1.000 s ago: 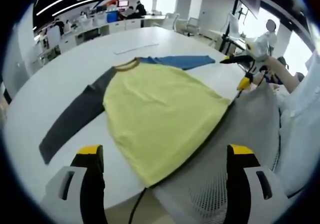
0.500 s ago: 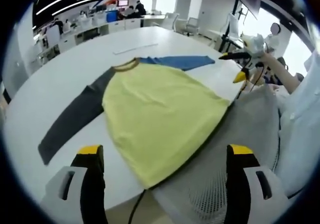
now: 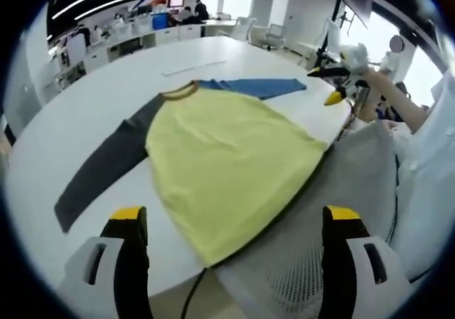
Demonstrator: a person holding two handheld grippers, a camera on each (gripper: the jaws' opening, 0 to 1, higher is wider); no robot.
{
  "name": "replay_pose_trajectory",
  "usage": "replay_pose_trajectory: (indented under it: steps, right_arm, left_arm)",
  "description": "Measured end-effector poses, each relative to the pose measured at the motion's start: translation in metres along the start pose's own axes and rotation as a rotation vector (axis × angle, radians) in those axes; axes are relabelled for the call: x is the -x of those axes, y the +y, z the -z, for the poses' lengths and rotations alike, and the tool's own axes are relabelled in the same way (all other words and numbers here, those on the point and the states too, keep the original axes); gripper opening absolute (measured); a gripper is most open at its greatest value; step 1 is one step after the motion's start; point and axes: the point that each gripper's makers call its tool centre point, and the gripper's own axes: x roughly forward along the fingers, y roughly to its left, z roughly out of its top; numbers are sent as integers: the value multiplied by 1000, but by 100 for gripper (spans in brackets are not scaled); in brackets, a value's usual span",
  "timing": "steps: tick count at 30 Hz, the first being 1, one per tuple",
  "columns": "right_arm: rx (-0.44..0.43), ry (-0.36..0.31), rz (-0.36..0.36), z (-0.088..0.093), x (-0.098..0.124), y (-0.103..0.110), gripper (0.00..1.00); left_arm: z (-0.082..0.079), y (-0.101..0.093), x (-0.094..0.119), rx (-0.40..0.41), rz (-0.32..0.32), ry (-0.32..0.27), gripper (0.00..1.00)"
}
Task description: Fold the garment on the visible template until the final outline fits inside the template.
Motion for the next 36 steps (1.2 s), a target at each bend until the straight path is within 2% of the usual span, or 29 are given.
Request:
replay_pose_trajectory:
  steps: [25, 32, 36]
  right_arm:
    - [-36, 33, 89, 20, 6, -65, 100]
    - [-45, 58, 122, 32, 7, -84, 98]
    - [-35, 102, 161, 42, 6, -94, 95]
  left_arm:
    - [-4, -2, 3, 3, -2, -6, 99]
    - [-5, -3, 4, -3, -2, 1, 99]
    - [-8, -6, 6, 2, 12, -14, 99]
